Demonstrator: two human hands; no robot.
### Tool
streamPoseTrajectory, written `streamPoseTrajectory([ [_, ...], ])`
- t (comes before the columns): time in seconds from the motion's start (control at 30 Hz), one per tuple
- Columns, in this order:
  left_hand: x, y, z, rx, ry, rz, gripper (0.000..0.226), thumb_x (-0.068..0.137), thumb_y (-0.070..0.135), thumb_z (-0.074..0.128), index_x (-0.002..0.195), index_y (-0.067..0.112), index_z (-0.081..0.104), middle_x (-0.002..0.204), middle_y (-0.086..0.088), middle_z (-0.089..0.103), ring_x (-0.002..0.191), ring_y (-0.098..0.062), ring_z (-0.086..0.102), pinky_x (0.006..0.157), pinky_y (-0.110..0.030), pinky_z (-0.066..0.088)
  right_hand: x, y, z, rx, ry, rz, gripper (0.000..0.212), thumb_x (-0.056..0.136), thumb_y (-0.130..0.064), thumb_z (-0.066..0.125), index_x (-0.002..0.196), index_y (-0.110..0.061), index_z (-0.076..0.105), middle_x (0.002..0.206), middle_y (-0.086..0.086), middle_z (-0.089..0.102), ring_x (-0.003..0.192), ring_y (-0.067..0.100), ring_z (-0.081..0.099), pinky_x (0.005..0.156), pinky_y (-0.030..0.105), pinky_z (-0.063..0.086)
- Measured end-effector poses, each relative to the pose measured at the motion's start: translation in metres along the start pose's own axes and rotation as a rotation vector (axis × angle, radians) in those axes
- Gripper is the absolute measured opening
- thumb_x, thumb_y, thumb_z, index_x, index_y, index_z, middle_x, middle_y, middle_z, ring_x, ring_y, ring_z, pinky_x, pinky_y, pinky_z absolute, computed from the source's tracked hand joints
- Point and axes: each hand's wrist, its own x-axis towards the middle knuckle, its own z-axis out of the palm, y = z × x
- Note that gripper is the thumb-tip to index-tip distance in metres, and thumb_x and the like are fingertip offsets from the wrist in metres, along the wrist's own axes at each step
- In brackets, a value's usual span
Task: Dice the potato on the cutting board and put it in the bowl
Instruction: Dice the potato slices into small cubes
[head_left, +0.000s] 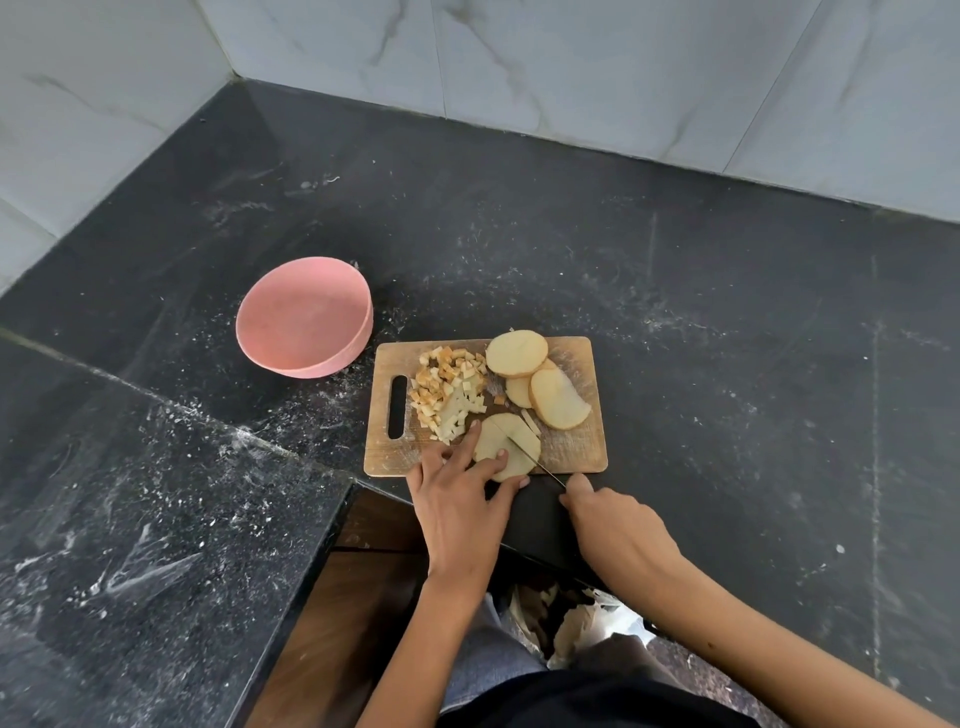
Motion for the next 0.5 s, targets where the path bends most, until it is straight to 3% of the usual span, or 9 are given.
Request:
streamPoseTrajectory([
  [0.13,0.001,0.001,0.0,0.004,-0.012,-0.007,0.031,0.057,0.037,0.091,0.084,0.027,0.079,0.117,0.002,0.07,0.099,-0.017,0.04,0.078,-0.028,0.022,-0.017,0.013,0.002,-0.008,-0.04,0.011,0.01,0.106,-0.023,0.023,0.098,-0.017,0.024,0.103,0.009,0.061,0.094,0.031,0.062,0.066,0.034,0.036],
  [0.2,0.0,0.001,-0.001,0.01,-0.015,-0.003,0.03,0.057,0.037,0.091,0.084,0.027,0.079,0.117,0.002,0.07,0.098,-0.016,0.04,0.078,-0.028,0.023,-0.022,0.017,0.005,0.002,-0.047,0.007,0.012,0.106,-0.025,0.023,0.096,-0.018,0.021,0.09,0.004,0.057,0.091,0.03,0.062,0.065,0.034,0.036],
  [0.27,-0.001,0.001,-0.001,0.016,-0.018,0.008,0.03,0.059,0.036,0.09,0.085,0.027,0.079,0.118,0.001,0.069,0.098,-0.017,0.041,0.079,-0.028,0.023,-0.024,0.021,0.006,0.026,-0.026,-0.005,0.014,0.106,-0.028,0.021,0.096,-0.018,0.022,0.072,-0.003,0.042,0.077,0.029,0.058,0.064,0.034,0.035],
  [0.33,-0.002,0.001,-0.001,0.03,-0.019,0.032,0.029,0.062,0.035,0.09,0.087,0.026,0.079,0.12,-0.001,0.068,0.1,-0.019,0.041,0.08,-0.029,0.024,-0.025,0.024,0.006,0.044,0.0,-0.012,0.019,0.105,-0.032,0.019,0.095,-0.018,0.025,0.068,-0.005,0.035,0.064,0.024,0.046,0.064,0.033,0.035],
  [0.5,-0.007,0.0,0.0,0.097,-0.002,0.08,0.019,0.075,0.036,0.076,0.09,0.025,0.079,0.122,-0.007,0.067,0.107,-0.024,0.042,0.083,-0.034,0.028,-0.037,0.03,0.003,0.071,0.039,-0.023,0.028,0.104,-0.039,0.018,0.089,-0.018,0.029,0.066,-0.006,0.037,0.066,0.026,0.048,0.063,0.032,0.036],
])
